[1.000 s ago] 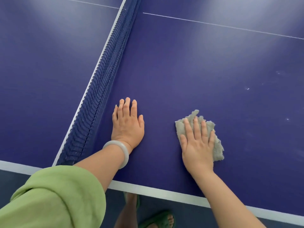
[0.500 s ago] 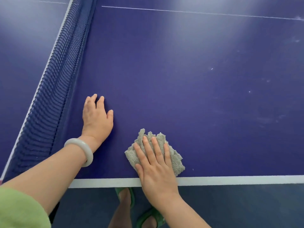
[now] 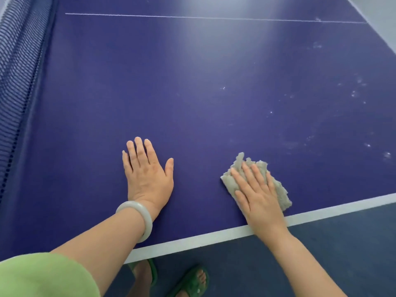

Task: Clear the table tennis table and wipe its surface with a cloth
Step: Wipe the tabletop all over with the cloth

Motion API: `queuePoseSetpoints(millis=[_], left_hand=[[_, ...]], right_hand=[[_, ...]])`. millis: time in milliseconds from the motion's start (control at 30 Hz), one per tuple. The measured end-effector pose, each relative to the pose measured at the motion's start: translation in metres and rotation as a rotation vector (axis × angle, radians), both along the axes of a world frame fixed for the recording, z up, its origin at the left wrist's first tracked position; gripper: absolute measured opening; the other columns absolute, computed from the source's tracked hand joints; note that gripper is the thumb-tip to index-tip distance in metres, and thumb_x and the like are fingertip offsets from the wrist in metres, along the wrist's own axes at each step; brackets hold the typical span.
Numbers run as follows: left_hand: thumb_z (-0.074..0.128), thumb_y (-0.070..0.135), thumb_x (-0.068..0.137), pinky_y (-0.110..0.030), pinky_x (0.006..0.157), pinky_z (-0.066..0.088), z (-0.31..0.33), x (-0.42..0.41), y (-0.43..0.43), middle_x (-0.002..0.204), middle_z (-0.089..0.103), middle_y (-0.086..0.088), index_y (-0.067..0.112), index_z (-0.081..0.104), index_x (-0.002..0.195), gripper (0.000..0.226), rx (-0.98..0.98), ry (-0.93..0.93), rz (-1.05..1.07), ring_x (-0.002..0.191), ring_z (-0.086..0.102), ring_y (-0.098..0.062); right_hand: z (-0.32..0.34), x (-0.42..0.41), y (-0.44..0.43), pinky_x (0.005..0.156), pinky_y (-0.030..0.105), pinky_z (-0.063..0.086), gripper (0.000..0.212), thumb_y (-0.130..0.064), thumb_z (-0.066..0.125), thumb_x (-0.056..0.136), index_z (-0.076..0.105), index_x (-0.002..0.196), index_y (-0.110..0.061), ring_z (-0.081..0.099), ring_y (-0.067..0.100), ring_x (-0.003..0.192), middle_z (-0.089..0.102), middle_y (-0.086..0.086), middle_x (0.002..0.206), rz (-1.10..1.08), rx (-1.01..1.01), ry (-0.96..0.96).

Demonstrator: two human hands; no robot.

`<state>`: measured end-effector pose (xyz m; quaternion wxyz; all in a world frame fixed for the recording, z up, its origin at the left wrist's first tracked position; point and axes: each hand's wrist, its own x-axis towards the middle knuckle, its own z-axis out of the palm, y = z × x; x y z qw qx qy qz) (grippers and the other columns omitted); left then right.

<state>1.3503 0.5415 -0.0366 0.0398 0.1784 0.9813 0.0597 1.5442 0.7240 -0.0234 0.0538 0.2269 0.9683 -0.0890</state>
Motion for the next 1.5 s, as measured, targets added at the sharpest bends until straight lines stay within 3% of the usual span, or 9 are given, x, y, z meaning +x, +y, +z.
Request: queuePoseSetpoints(millis=[100, 367, 467, 600, 767, 900, 1133, 1400, 1500], left_hand=[[0.022, 0.05, 0.099, -0.048, 0.122, 0.0, 0.002, 0.001, 0.001, 0.163, 0.008, -0.017, 0.003, 0.01, 0.154, 0.074, -0.012, -0.009, 0.009, 0.151, -0.001, -0.032], [0.025, 0.043, 0.1, -0.046, 0.122, -0.001, 0.003, 0.0, 0.006, 0.163, 0.008, -0.017, 0.002, 0.012, 0.155, 0.07, 0.01, 0.013, 0.028, 0.151, 0.001, -0.031], [0.023, 0.042, 0.1, -0.045, 0.122, -0.003, 0.002, 0.0, 0.007, 0.163, 0.007, -0.016, 0.003, 0.01, 0.155, 0.069, -0.005, 0.017, 0.031, 0.151, -0.001, -0.031], [0.022, 0.042, 0.1, -0.045, 0.122, -0.003, 0.002, 0.0, 0.006, 0.163, 0.007, -0.016, 0.003, 0.011, 0.155, 0.068, 0.001, 0.021, 0.032, 0.151, -0.002, -0.031], [0.019, 0.043, 0.099, -0.045, 0.123, -0.002, 0.001, 0.001, 0.006, 0.163, 0.007, -0.016, 0.004, 0.01, 0.155, 0.069, -0.016, 0.031, 0.028, 0.151, 0.0, -0.03], [0.018, 0.044, 0.1, -0.045, 0.123, -0.002, 0.001, 0.0, 0.007, 0.163, 0.006, -0.014, 0.005, 0.009, 0.155, 0.069, -0.027, 0.023, 0.034, 0.151, -0.001, -0.029], [0.016, 0.043, 0.099, -0.045, 0.123, -0.002, 0.0, 0.0, 0.006, 0.163, 0.005, -0.015, 0.005, 0.008, 0.155, 0.069, -0.027, 0.02, 0.03, 0.151, -0.003, -0.031], [0.014, 0.044, 0.099, -0.045, 0.122, -0.003, 0.003, 0.0, 0.008, 0.163, 0.003, -0.015, 0.005, 0.006, 0.156, 0.069, -0.052, 0.025, 0.023, 0.151, -0.003, -0.03], [0.012, 0.044, 0.099, -0.045, 0.122, -0.004, 0.002, -0.001, 0.007, 0.164, 0.002, -0.015, 0.005, 0.004, 0.156, 0.069, -0.056, 0.021, 0.024, 0.151, -0.004, -0.03]], right_hand=[[-0.002, -0.04, -0.03, 0.122, 0.052, 0.004, 0.055, -0.038, 0.016, 0.104, 0.015, 0.158, -0.024, 0.0, 0.025, 0.153, 0.005, 0.005, 0.166, -0.407, 0.09, 0.039], [-0.014, -0.041, -0.042, 0.12, 0.055, 0.009, 0.057, -0.033, 0.03, 0.102, 0.019, 0.157, -0.022, 0.007, 0.028, 0.153, 0.01, 0.006, 0.166, 0.361, 0.097, 0.093], [-0.012, -0.023, 0.044, 0.122, 0.052, 0.003, 0.056, -0.035, 0.009, 0.102, 0.002, 0.157, -0.025, 0.0, 0.028, 0.153, -0.003, 0.006, 0.165, -0.121, 0.159, 0.011], [-0.006, -0.03, 0.048, 0.12, 0.055, 0.003, 0.057, -0.035, 0.026, 0.105, 0.013, 0.158, -0.02, 0.001, 0.029, 0.153, 0.007, 0.008, 0.166, -0.639, 0.076, 0.068], [-0.015, -0.071, -0.049, 0.119, 0.059, 0.009, 0.059, -0.038, 0.021, 0.101, 0.019, 0.158, -0.02, 0.005, 0.031, 0.152, 0.011, 0.01, 0.165, -0.073, 0.113, 0.111], [-0.013, -0.073, -0.003, 0.121, 0.05, -0.002, 0.057, -0.044, 0.021, 0.103, 0.017, 0.158, -0.028, -0.004, 0.021, 0.153, 0.005, -0.002, 0.166, 0.255, 0.063, 0.078], [-0.006, -0.061, 0.079, 0.12, 0.055, 0.001, 0.058, -0.039, 0.02, 0.105, 0.007, 0.159, -0.021, -0.004, 0.027, 0.153, 0.001, 0.006, 0.166, -0.696, 0.038, 0.044], [-0.014, -0.115, -0.014, 0.121, 0.051, -0.004, 0.058, -0.045, 0.015, 0.102, 0.014, 0.158, -0.029, -0.005, 0.021, 0.153, 0.003, -0.001, 0.166, 0.267, 0.07, 0.084], [-0.013, -0.112, 0.053, 0.121, 0.047, -0.007, 0.057, -0.042, 0.009, 0.103, -0.001, 0.157, -0.027, -0.011, 0.021, 0.152, -0.007, 0.0, 0.166, 0.063, 0.134, -0.005]])
